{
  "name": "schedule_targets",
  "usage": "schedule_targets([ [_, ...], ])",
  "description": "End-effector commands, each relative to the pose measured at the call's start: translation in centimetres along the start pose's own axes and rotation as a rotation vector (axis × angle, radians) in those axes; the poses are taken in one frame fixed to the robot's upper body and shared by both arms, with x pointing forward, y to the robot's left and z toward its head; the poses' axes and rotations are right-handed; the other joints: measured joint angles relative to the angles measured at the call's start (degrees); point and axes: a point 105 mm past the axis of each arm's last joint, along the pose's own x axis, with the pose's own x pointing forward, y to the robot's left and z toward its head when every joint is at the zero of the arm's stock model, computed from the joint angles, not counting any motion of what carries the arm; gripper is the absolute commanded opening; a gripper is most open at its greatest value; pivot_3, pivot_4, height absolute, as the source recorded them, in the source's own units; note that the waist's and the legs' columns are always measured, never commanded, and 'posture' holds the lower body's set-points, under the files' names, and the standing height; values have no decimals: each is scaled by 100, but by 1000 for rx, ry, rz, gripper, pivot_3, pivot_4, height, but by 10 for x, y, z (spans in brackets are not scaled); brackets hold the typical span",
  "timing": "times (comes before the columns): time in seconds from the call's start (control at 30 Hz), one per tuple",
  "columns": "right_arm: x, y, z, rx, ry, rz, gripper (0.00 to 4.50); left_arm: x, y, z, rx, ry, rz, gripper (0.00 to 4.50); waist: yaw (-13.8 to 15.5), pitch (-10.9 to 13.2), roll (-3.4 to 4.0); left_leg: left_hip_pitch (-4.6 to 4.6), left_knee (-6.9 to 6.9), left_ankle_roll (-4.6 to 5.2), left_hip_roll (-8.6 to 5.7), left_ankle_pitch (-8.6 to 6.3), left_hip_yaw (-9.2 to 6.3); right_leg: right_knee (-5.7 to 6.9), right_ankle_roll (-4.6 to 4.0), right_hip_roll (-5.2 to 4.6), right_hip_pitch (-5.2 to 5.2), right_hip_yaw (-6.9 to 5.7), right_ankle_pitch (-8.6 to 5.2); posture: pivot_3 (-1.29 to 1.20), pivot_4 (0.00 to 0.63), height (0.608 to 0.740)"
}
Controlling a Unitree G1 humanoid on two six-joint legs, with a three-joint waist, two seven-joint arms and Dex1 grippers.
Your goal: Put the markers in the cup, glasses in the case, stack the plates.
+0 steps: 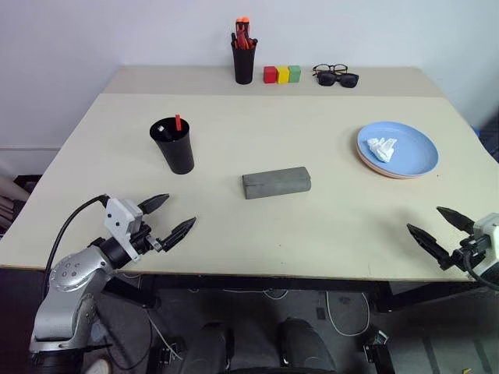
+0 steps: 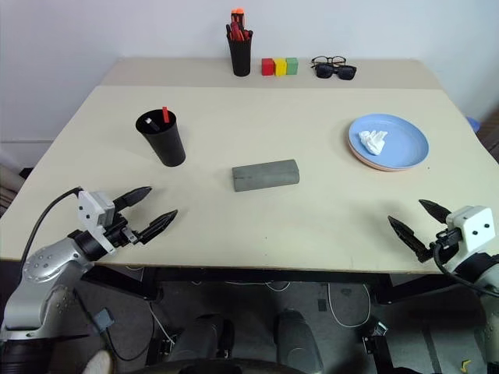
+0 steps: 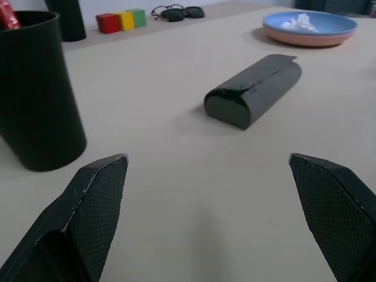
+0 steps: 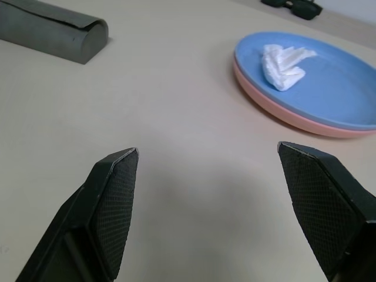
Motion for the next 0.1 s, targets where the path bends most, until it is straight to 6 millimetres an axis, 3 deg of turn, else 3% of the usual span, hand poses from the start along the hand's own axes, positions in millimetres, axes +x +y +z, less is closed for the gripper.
schedule_targets([
  [0.03, -1, 1, 7, -20, -25, -3, 3855, -3, -6, 9, 3, -29, 8, 4500, 1, 1, 1, 0, -3, 0, 0, 0, 0, -2, 0, 0, 0, 0, 0, 0, 150, 740],
  [0.1, 0, 5, 5, -10, -24, -5, 3855, -1, -9, 10, -2, -32, 7, 4500, 1, 1, 0, -2, -3, 1, 0, 0, 0, -4, 0, -1, 0, 0, 0, 0, 150, 740],
])
